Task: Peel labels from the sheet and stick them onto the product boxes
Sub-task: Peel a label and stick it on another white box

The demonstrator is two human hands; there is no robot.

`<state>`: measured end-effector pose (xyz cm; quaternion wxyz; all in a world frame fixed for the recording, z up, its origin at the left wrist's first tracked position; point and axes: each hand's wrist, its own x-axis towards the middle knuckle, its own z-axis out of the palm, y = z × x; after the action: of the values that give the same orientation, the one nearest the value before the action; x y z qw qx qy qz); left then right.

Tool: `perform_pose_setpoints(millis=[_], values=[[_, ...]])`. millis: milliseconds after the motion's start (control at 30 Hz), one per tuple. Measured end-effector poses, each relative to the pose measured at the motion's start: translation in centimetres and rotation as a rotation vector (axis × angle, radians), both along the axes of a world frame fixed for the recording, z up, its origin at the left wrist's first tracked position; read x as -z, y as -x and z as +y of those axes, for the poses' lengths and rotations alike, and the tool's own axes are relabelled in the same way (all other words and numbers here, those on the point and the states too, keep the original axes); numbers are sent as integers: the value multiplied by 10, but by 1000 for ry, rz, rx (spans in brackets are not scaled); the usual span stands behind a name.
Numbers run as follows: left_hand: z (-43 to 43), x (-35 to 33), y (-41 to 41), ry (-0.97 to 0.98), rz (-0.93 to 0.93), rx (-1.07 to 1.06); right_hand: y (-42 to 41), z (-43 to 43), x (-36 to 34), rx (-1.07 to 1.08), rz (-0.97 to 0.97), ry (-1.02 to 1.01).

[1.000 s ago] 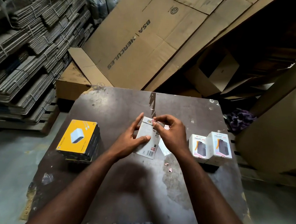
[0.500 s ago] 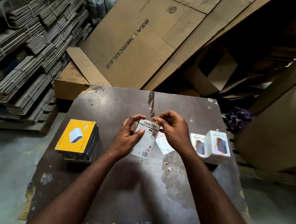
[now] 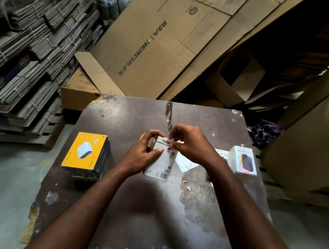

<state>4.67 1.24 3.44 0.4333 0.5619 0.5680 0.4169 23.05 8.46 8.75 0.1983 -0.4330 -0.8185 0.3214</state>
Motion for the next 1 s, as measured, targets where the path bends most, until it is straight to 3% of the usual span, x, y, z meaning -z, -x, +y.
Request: perform_pose_setpoints(millis=[133, 567, 1000], values=[[1, -1, -3, 0, -15, 15, 2, 2, -6, -17, -63, -76], [6, -10, 11, 74, -15, 112, 3, 2, -18, -125, -220, -48], [2, -11, 3, 74, -42, 91, 1, 1, -16, -27, -209, -42]])
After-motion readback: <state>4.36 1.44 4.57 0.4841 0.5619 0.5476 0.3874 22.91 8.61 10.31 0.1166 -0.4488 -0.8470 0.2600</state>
